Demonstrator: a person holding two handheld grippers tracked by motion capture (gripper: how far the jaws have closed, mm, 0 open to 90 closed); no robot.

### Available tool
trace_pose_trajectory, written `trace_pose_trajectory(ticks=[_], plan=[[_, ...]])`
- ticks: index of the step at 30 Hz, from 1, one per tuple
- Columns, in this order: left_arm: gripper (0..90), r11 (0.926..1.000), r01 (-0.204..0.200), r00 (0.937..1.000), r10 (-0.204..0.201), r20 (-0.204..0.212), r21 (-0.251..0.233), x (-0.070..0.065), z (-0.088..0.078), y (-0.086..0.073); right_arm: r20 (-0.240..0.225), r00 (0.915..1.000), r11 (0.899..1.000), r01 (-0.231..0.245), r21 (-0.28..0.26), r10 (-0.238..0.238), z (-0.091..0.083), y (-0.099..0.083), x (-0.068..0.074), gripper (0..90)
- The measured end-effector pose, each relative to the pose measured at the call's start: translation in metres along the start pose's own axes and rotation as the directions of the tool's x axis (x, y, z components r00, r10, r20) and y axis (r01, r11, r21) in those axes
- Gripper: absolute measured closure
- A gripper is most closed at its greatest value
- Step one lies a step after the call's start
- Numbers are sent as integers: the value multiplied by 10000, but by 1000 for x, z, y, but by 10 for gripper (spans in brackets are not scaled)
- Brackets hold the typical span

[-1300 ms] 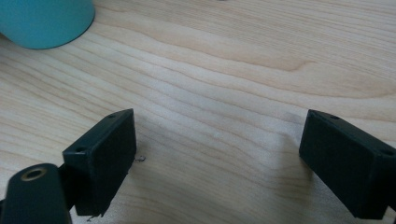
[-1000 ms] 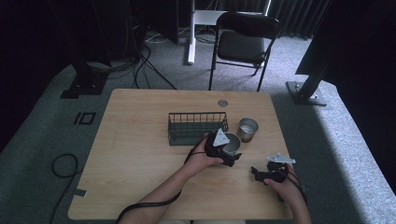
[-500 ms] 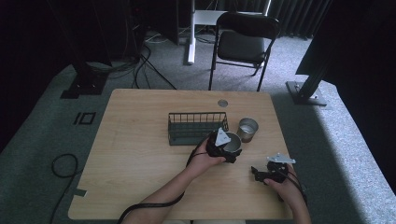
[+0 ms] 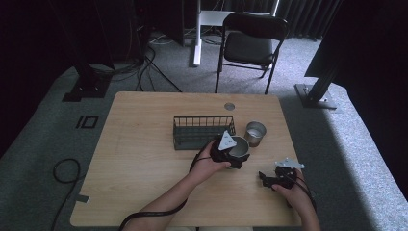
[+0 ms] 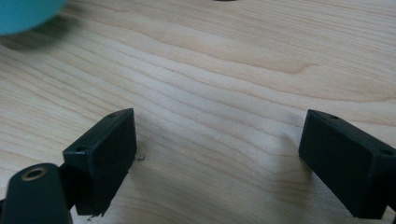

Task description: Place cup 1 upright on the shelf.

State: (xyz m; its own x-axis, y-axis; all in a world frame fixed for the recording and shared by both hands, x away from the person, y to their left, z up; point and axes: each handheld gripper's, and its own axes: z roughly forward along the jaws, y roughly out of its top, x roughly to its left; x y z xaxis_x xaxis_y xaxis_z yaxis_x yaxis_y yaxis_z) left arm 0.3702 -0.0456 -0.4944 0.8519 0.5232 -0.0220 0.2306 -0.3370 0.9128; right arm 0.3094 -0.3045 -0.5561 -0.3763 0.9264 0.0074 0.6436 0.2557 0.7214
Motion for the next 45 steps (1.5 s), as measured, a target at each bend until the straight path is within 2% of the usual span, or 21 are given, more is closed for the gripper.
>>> trace_pose_trajectory(ticks=[15, 21, 30, 37, 45], plan=[[136, 9997, -126, 9998, 123, -138, -226, 5, -22, 15, 0, 10000, 10000, -4, 3, 4, 0, 0, 0, 109], [136, 9992, -168, 9994, 156, -324, -364, 9, -34, 24, 0, 10000, 10000, -6, 0, 6, 0, 0, 0, 109], [136, 9986, -161, 9993, 143, -350, -512, 16, -47, 34, 5, 10000, 10000, -9, -7, 9, 0, 0, 0, 109], [136, 9971, -8, 9990, -27, -456, -761, 23, -57, 42, 3, 10000, 10000, -5, -11, 5, 0, 0, 0, 109], [136, 9944, 19, 9960, -113, -882, -1059, 38, -78, 58, 4, 10000, 10000, -10, -8, 10, 0, 0, 0, 109]])
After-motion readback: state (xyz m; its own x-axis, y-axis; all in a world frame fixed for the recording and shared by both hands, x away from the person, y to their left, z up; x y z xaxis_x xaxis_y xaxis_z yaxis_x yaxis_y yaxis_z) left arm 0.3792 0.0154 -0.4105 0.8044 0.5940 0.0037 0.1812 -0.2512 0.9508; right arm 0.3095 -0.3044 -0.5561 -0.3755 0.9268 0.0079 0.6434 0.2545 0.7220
